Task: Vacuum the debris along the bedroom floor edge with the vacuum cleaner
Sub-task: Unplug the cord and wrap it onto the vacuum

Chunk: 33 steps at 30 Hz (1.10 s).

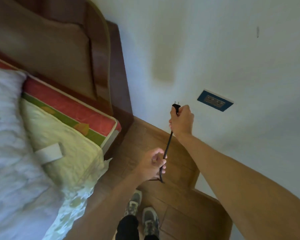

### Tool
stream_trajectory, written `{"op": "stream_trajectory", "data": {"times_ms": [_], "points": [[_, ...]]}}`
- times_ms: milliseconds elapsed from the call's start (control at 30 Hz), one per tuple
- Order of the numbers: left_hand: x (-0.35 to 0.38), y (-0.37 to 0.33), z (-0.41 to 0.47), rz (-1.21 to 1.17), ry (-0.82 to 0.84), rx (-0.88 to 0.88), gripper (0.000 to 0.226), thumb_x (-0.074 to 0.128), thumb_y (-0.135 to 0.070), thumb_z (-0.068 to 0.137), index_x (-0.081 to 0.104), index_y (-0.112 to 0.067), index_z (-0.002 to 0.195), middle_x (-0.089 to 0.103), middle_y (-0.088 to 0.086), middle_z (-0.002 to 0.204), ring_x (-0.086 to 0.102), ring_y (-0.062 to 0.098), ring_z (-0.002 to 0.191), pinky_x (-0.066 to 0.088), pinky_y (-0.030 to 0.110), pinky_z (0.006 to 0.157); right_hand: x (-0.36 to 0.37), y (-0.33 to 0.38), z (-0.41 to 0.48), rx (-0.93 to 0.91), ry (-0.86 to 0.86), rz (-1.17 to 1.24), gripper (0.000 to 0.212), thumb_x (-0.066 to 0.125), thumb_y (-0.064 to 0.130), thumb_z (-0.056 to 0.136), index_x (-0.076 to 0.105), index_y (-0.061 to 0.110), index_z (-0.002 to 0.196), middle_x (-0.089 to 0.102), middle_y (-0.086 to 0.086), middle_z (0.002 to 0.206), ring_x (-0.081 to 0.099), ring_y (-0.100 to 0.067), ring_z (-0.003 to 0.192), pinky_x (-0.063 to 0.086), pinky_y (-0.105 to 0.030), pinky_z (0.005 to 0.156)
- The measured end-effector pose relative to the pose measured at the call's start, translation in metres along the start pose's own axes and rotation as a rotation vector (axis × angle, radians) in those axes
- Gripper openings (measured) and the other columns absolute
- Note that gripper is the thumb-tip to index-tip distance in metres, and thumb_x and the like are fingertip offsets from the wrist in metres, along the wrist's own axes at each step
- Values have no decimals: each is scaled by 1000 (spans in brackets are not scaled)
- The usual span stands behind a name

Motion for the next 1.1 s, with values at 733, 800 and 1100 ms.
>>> {"op": "stream_trajectory", "data": {"times_ms": [733, 800, 1100], "points": [[-129, 61, -155, -352, -700, 51, 7, 50, 0, 98, 56, 2, 101, 52, 7, 67, 56, 20, 59, 52, 22, 50, 226, 130, -147, -563, 488, -204, 25, 43, 49, 92, 35, 30, 79, 63, -8, 73, 63, -27, 63, 55, -48, 55], [-136, 76, -177, -394, -739, 41, 6, 52, -7, 99, 56, -2, 101, 54, 11, 70, 57, 23, 63, 51, 28, 51, 247, 134, -176, -614, 546, -216, 23, 45, 43, 95, 37, 26, 81, 62, -11, 75, 59, -23, 63, 52, -46, 63], [-146, 157, -287, -643, -921, 16, 6, 52, -9, 99, 54, -5, 95, 51, 13, 74, 53, 25, 67, 44, 39, 64, 300, 142, -335, -728, 778, -185, 26, 52, 36, 94, 35, 27, 77, 60, -18, 75, 63, -37, 61, 52, -52, 47]]}}
Point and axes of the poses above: each hand's wrist, its own z-axis towards the middle knuckle, its own x-axis out of the palm, y = z × x, the point moved 1 cm from there along z, towards the middle knuckle
